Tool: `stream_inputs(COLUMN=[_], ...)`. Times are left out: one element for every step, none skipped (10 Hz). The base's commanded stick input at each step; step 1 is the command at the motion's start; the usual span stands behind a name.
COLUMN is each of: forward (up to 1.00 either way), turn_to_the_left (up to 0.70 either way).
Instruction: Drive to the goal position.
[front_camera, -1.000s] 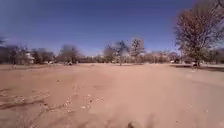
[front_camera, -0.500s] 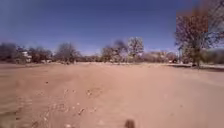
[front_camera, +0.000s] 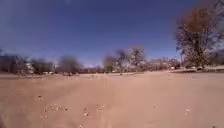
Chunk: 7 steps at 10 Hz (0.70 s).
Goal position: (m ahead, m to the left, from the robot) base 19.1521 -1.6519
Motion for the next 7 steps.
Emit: stream_inputs(forward=[1.00,1.00,1.00,1.00,1.00,1.00,1.00], turn_to_the_left=[0.00,0.00,0.00,0.00,0.00,0.00,0.00])
